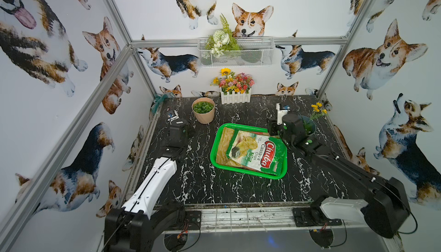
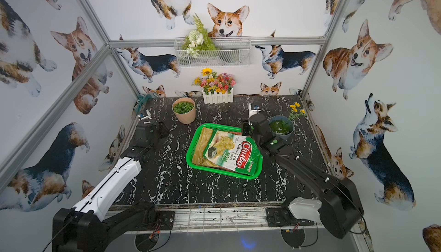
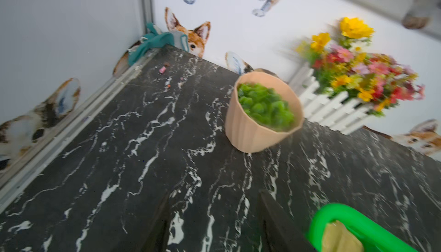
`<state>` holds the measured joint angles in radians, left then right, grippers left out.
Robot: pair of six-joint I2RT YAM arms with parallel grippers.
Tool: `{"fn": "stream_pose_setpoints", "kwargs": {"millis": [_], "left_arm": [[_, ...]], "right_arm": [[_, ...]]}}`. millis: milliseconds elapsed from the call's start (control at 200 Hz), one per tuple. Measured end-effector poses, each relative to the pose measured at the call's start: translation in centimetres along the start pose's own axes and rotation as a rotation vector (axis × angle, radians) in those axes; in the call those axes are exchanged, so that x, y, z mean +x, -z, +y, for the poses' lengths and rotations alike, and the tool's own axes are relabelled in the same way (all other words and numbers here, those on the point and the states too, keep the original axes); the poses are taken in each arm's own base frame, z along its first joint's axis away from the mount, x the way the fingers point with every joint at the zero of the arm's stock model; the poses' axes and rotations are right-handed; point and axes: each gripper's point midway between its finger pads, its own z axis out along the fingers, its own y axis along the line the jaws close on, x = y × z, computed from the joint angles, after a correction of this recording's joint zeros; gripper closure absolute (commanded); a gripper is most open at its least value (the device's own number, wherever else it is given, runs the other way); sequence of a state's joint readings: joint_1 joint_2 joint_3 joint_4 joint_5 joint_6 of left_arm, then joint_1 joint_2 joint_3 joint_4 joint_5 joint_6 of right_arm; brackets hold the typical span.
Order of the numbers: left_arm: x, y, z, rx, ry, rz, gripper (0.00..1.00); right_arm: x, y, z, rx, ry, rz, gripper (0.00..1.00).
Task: Put the potato chips into the basket
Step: Reset both arms
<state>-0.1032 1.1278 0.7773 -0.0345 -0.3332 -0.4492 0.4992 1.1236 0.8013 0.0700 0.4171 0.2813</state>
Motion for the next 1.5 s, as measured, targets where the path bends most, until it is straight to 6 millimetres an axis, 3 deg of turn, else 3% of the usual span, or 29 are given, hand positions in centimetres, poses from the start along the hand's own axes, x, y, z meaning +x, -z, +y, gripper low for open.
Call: {"fn": "stream_pose_setpoints", "kwargs": {"millis": [110,240,315,435,571,771,871,1016,1231,1326,1501], "left_arm": [[-0.8,-1.5,3.0,-0.076,-0.004,-0.046,0.37],[0.6,-2.9,5.6,-0.133,-0.047,-0.048,0.36],[1.2,-3.3,6.9,-0.164,-0.083,-0.057,0.35],[2.1,-3.6,8.0,-0.180,-0.148,-0.087,0.33],[3.0,-3.8,9.5,-0.200,-0.188,-0.108,0.33],[4.8,-4.4,9.1,-0.116,-0.210,-0.129,0.32],[5.4,-4.6,8.0,-0.043,-0.231,-0.139,0.32],[4.8,-4.2,5.8,0.071,-0.270,-0.198,0.32],[4.5,-3.5,3.4,0.194,-0.325,-0.232,0.32],[4.7,-3.2,2.3,0.227,-0.356,-0.234,0.32],[8.9,-4.0,2.5,0.196,-0.393,-0.132,0.33]], "right_arm": [[-1.4,3.1,-5.7,0.165,-0.045,-0.194,0.29],[-2.3,4.9,-12.6,0.396,-0.115,-0.294,0.28],[-0.6,5.4,-16.0,0.508,-0.150,-0.295,0.29],[5.0,5.6,-19.3,0.599,-0.155,-0.260,0.28],[9.9,5.2,-19.9,0.584,-0.099,-0.227,0.28],[11.7,4.1,-18.4,0.460,-0.028,-0.236,0.27],[10.7,3.6,-17.4,0.402,0.002,-0.278,0.26],[9.9,3.0,-15.9,0.302,0.052,-0.303,0.27],[10.5,1.8,-17.5,0.271,0.046,-0.301,0.27],[10.8,1.3,-17.0,0.227,0.046,-0.301,0.27],[8.5,2.0,-16.1,0.178,0.037,-0.396,0.29]]}}
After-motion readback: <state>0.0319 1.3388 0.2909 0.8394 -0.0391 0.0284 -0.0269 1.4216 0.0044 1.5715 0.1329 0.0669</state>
